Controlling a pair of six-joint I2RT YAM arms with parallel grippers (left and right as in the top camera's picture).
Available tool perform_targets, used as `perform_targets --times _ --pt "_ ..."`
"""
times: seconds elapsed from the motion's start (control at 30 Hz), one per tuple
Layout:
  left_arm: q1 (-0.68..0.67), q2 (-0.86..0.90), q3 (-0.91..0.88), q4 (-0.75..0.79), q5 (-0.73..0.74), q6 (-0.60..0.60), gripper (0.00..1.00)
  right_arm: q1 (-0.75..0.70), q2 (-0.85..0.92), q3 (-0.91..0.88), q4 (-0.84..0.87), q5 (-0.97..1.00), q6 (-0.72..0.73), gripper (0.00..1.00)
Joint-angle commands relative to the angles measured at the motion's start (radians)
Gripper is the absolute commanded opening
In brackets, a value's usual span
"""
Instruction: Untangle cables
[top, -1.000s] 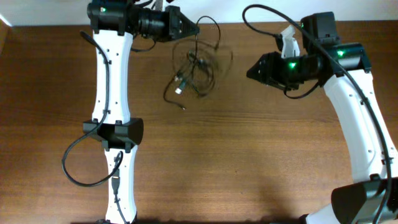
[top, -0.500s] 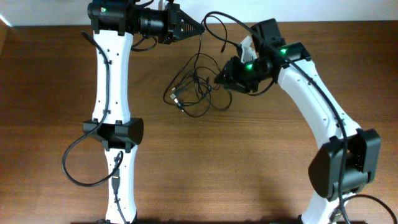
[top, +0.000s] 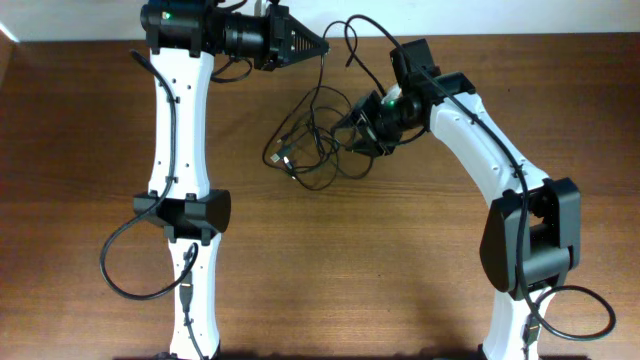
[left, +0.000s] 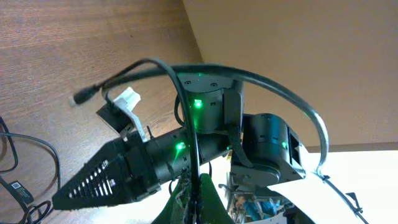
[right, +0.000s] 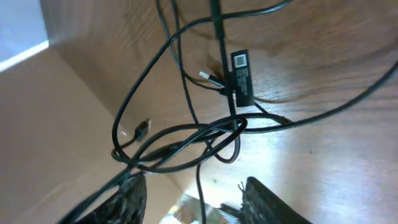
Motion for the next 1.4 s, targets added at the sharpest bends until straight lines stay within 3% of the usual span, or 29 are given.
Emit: perform_targets --times 0.0,0.2,0.3,0.37,0.43,0.6,0.67,0.77,0.93,1.0,1.1,1.23,1.27,1.3,1.33,1.37 --pt "0.006 -0.006 0.018 0.001 0.025 -0.009 0.00 0.019 0.009 0.001 0.002 0.064 0.152 0.52" --pt "0.006 -0.006 0.018 -0.011 0.025 -0.009 0.00 0.092 0.011 0.000 0.053 0.179 0.207 0.33" --pt "0.006 -0.006 0.018 -0.018 0.024 -0.008 0.00 0.093 0.049 0.000 0.052 0.189 0.206 0.33" --pt "0.006 -0.006 0.018 -0.019 0.014 -0.005 0.00 0.100 0.064 -0.004 0.052 0.188 0.196 0.23" --pt "0.006 -0.006 0.018 -0.021 -0.002 -0.005 0.00 0.101 0.064 -0.004 0.068 0.189 0.086 0.04" --pt "0.006 -0.006 0.018 -0.021 -0.063 -0.005 0.00 0.070 0.058 -0.003 0.041 0.170 -0.213 0.04" --pt "0.014 -0.006 0.018 -0.027 -0.172 -0.005 0.00 0.020 0.013 -0.003 -0.041 0.190 -0.369 0.04" --pt "0.048 -0.006 0.018 -0.054 -0.322 -0.005 0.00 -0.041 -0.095 -0.003 -0.164 0.340 -0.492 0.04" --pt "0.085 -0.006 0.013 -0.159 -0.820 0.020 0.00 -0.054 -0.334 -0.003 -0.264 0.510 -0.629 0.04" --pt "0.085 -0.006 -0.002 -0.159 -0.930 0.037 0.00 -0.054 -0.422 -0.003 -0.276 0.510 -0.644 0.04" --pt "0.085 -0.002 -0.032 -0.159 -1.040 0.037 0.00 -0.054 -0.539 -0.003 -0.279 0.480 -0.644 0.04" --pt "0.085 0.000 -0.092 -0.159 -1.068 0.048 0.02 -0.054 -0.579 -0.003 -0.286 0.362 -0.644 0.04" --pt "0.085 0.000 -0.095 -0.159 -1.068 0.053 0.10 -0.054 -0.578 -0.003 -0.286 0.336 -0.643 0.04" --pt "0.085 0.000 -0.095 -0.159 -1.069 0.074 0.27 -0.054 -0.578 -0.003 -0.287 0.329 -0.643 0.04" --pt "0.085 0.000 -0.095 -0.159 -1.068 0.078 0.69 -0.054 -0.578 -0.003 -0.287 0.329 -0.644 0.04" --pt "0.085 0.000 -0.095 -0.159 -1.068 0.079 0.80 -0.054 -0.578 -0.003 -0.288 0.329 -0.643 0.04"
